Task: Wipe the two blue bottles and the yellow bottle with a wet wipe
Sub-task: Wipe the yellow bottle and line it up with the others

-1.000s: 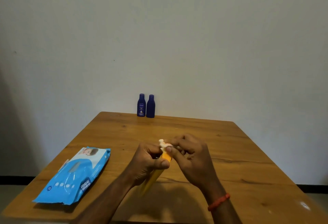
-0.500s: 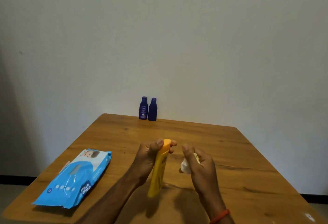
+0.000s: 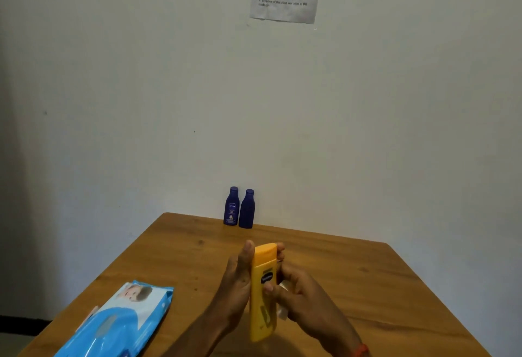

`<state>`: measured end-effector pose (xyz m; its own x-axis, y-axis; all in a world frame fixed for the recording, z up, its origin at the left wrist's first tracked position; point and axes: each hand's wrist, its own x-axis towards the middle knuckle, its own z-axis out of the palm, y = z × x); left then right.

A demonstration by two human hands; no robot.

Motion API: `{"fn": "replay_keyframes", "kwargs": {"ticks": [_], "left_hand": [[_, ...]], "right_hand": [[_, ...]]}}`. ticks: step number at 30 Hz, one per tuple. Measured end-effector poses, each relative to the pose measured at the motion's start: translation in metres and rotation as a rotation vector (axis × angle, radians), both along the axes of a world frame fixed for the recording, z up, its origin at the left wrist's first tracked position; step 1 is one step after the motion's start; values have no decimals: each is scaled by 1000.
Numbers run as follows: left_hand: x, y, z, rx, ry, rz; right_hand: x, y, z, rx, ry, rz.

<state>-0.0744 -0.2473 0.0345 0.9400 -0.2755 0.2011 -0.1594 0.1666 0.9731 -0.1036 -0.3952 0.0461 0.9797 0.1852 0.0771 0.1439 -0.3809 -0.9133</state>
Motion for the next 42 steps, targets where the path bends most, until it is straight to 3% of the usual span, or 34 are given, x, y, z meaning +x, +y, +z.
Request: {"fn": "replay_keyframes", "kwargs": {"ticks": [7, 12, 18, 29, 42], "left_hand": [[48, 3, -8, 62, -24, 203], [76, 7, -15, 151, -80, 242], [127, 8, -20, 230, -88, 310], [222, 11, -50, 574, -124, 156], [289, 23, -76, 619, -42, 133]], "right_hand": [[48, -7, -2, -16, -99, -107], [92, -14, -5, -159, -177, -191], [151, -27, -4, -132, -235, -249], [288, -44, -29, -220, -256, -337], [401, -34, -75, -280, -194, -368]]}}
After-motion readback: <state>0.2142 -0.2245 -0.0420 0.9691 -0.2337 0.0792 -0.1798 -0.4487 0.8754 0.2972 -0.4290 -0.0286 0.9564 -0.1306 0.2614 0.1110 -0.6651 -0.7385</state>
